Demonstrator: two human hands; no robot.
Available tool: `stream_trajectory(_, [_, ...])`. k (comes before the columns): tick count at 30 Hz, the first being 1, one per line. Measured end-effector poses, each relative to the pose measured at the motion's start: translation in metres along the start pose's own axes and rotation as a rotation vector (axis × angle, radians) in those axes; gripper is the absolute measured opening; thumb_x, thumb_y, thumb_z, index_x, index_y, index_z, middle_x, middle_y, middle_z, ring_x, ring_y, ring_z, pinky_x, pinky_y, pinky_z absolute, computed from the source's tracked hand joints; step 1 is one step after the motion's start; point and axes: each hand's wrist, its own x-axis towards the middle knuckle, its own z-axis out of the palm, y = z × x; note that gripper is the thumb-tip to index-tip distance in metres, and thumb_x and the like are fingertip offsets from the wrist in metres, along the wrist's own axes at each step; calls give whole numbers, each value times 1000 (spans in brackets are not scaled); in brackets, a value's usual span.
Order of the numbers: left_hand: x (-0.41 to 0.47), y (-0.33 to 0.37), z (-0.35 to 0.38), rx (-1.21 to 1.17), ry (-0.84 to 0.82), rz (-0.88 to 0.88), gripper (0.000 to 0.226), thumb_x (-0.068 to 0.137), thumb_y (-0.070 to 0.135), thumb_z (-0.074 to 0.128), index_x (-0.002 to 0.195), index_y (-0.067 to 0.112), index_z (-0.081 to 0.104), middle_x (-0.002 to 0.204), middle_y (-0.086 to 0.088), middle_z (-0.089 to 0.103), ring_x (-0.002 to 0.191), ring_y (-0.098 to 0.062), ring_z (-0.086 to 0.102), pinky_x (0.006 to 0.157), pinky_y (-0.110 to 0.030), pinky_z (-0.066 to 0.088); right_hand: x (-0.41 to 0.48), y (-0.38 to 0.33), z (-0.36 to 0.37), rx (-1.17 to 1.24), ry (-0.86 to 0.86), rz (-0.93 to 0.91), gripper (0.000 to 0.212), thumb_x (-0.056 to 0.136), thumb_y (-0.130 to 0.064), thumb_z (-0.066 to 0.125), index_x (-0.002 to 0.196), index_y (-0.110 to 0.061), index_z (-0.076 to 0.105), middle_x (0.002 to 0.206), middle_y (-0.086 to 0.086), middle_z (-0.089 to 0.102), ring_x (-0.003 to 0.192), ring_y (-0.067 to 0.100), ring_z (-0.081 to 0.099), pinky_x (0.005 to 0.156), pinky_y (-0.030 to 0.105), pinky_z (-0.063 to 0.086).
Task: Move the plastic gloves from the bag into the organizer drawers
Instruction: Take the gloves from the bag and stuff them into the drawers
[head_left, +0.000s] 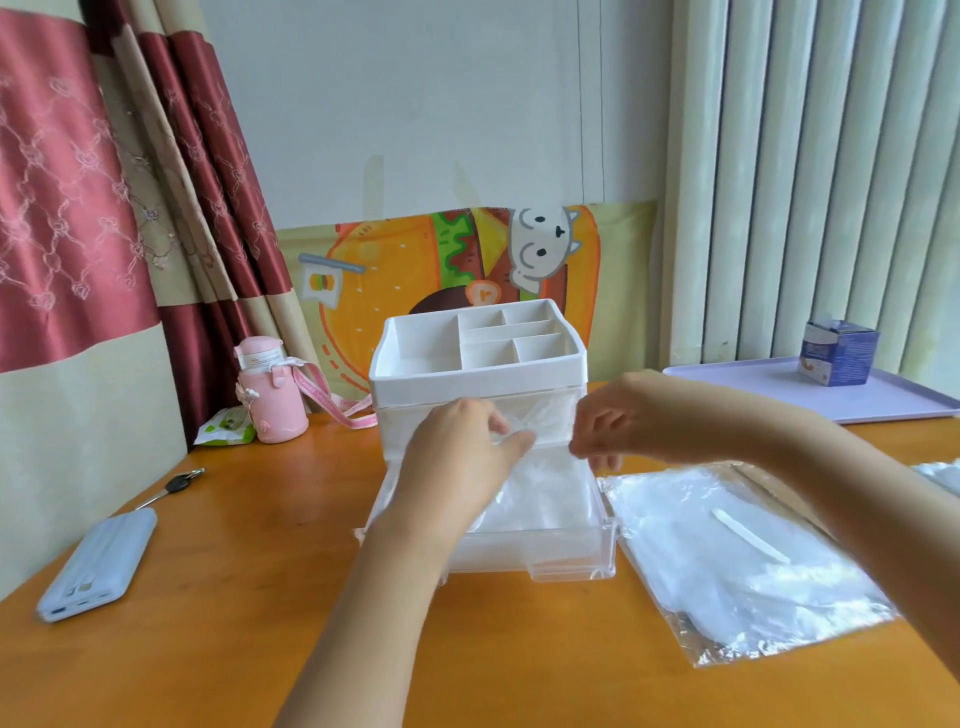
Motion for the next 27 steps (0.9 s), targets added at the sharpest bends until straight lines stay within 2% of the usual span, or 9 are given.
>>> stream_trajectory(3, [-15, 32, 23, -182, 72, 191, 40, 88, 46, 62, 66, 14, 67, 76, 3, 67, 76, -13, 61, 73, -29, 48, -24, 33, -6, -20, 257, 120, 41, 89, -48, 57, 63, -16, 63, 46, -3, 56, 43, 9, 52, 50, 21, 39])
stream_trajectory(5, [-22, 47, 44, -221, 63, 267, 46, 88, 43, 64, 56, 11, 60, 68, 0, 63, 67, -16, 59, 68, -32, 46, -37, 60, -5, -68, 369, 245, 48, 88, -52, 56, 56, -16, 60, 45, -4, 49, 43, 10, 45, 48, 24, 32])
stream_trajectory(9, [-38, 72, 81, -279, -121, 316, 43, 90, 41, 63, 58, 13, 55, 78, 0, 63, 64, -12, 52, 66, -27, 47, -64, 119, 7, -13, 361, 459, 47, 91, -46, 56, 66, -7, 65, 56, 1, 60, 50, 9, 51, 54, 23, 36])
stream_trajectory(11, [-45, 87, 99, -289, -252, 320, 31, 90, 41, 62, 68, 18, 60, 94, 6, 66, 77, -5, 54, 78, -20, 46, -75, 155, 17, 31, 328, 587, 40, 91, -41, 58, 74, -6, 65, 71, 5, 68, 63, 14, 60, 60, 26, 41])
stream_trajectory(14, [-48, 98, 124, -236, -415, 299, 22, 92, 41, 58, 100, 21, 65, 122, 12, 58, 104, -1, 51, 79, -6, 35, -84, 189, 33, 112, 210, 753, 25, 95, -32, 53, 92, -10, 64, 96, 9, 65, 91, 26, 61, 70, 26, 39])
stream_trajectory(18, [-37, 100, 160, -111, -533, 226, 44, 95, 42, 52, 134, 21, 50, 143, 7, 44, 127, -9, 44, 99, -20, 33, -90, 210, 53, 186, 169, 792, 32, 95, -30, 53, 108, -4, 67, 109, 13, 68, 93, 25, 62, 72, 30, 44])
stream_trajectory(21, [-25, 94, 186, -44, -567, 138, 60, 97, 45, 48, 148, 17, 33, 156, 0, 28, 143, -14, 26, 113, -25, 20, -90, 217, 58, 234, 102, 802, 33, 86, -38, 66, 100, -9, 70, 88, 5, 69, 74, 18, 59, 66, 27, 46])
stream_trajectory(24, [-21, 89, 205, 62, -593, 72, 82, 90, 66, 41, 154, 20, 17, 162, -4, 8, 149, -20, 2, 119, -42, 0, -93, 220, 55, 473, 64, 756, 17, 88, -16, 62, 95, -5, 73, 67, 4, 61, 59, 16, 50, 58, 24, 41])
stream_trajectory(27, [-23, 82, 218, 159, -636, 75, 119, 55, 90, 12, 155, 27, 2, 162, -2, -7, 148, -24, -12, 115, -50, -11, -100, 220, 50, 823, 93, 691, 31, 90, 2, 44, 97, -4, 74, 90, 3, 73, 85, 18, 64, 77, 26, 50])
